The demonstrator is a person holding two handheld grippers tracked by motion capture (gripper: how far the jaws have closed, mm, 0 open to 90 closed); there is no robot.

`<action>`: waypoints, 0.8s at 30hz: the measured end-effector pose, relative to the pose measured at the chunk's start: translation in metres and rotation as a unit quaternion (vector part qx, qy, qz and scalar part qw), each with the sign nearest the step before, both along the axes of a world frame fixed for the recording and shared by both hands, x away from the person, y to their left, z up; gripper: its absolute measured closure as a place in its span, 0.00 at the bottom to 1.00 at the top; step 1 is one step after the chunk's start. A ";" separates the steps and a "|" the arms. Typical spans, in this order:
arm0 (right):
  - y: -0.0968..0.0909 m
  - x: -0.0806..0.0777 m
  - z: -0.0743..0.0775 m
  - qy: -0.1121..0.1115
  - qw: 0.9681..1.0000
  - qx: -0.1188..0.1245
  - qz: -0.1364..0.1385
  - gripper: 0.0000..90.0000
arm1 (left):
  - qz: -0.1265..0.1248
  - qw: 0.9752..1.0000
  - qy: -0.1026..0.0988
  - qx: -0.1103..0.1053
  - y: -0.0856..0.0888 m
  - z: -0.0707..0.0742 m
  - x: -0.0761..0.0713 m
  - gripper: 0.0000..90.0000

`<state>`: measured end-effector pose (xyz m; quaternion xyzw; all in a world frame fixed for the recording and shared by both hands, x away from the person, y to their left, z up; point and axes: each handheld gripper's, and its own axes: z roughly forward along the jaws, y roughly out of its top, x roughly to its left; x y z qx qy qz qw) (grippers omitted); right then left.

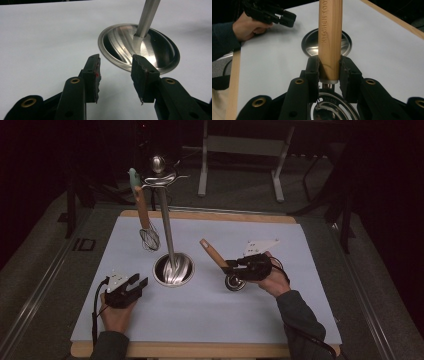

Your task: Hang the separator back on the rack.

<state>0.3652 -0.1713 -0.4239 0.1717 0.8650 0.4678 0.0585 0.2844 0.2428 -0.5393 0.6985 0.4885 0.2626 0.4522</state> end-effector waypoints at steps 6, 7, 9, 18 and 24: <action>0.005 0.000 0.007 0.001 1.000 0.009 0.006 0.79 | 0.001 1.000 -0.001 0.000 0.000 0.000 0.000 0.66; 0.006 0.000 0.009 -0.001 1.000 0.009 0.007 0.79 | 0.001 1.000 -0.001 -0.001 0.000 0.000 0.000 0.66; 0.007 0.000 0.012 -0.003 1.000 0.014 0.007 0.79 | 0.001 1.000 -0.001 -0.001 0.000 0.000 0.000 0.66; 0.010 0.000 0.030 -0.022 0.999 0.033 0.011 0.79 | 0.002 1.000 -0.002 -0.004 0.000 0.000 -0.001 0.66; 0.013 -0.005 0.042 -0.039 0.998 0.041 0.019 0.79 | 0.002 1.000 -0.002 -0.004 0.000 0.000 -0.001 0.66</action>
